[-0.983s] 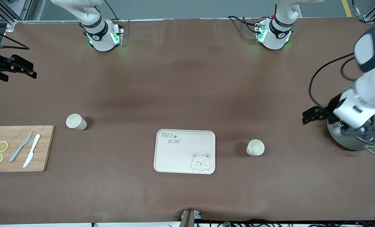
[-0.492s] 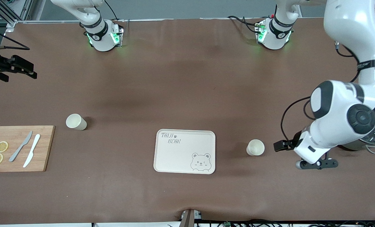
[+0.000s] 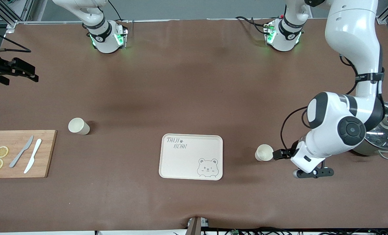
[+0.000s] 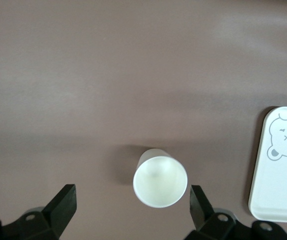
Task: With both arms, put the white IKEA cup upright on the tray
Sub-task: 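Reach the left gripper down toward the white cup beside the tray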
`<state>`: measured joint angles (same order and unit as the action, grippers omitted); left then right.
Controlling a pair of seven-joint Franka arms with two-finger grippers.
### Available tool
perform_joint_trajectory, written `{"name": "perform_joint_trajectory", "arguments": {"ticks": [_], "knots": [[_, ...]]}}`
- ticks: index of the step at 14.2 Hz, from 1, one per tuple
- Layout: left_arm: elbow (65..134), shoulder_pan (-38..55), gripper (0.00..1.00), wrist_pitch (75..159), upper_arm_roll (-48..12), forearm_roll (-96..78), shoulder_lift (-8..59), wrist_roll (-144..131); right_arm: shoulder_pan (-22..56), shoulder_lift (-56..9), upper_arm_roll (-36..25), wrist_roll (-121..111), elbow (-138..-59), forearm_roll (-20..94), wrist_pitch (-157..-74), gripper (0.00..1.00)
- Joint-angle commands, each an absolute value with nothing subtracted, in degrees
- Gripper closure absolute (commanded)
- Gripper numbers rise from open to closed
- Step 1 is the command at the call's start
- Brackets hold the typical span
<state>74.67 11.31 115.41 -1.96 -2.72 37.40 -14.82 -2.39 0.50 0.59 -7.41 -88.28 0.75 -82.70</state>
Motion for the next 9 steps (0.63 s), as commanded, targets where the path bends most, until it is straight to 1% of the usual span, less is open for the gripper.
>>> {"name": "perform_joint_trajectory", "arguments": {"ticks": [1, 3, 6, 9], "knots": [[75.5, 12.2, 0.0, 118.0, -1.8, -1.6, 38.8, -16.0, -3.2, -0.1, 1.0, -8.0, -88.4, 1.3, -82.8, 0.0], [75.7, 13.1, 0.0, 118.8, -1.8, 1.1, 39.5, -16.2, -3.4, -0.3, 1.0, -8.3, -88.3, 1.1, -82.9, 0.0], [76.6, 13.2, 0.0, 119.0, -1.8, 1.3, 40.0, -16.2, -4.4, -4.2, 1.0, -8.3, -86.5, 1.3, -83.0, 0.0], [78.2, 13.1, 0.0, 120.3, -1.8, 1.3, 40.2, -16.2, -4.6, -6.6, 1.0, -8.4, -86.4, 0.5, -83.5, 0.0]]}}
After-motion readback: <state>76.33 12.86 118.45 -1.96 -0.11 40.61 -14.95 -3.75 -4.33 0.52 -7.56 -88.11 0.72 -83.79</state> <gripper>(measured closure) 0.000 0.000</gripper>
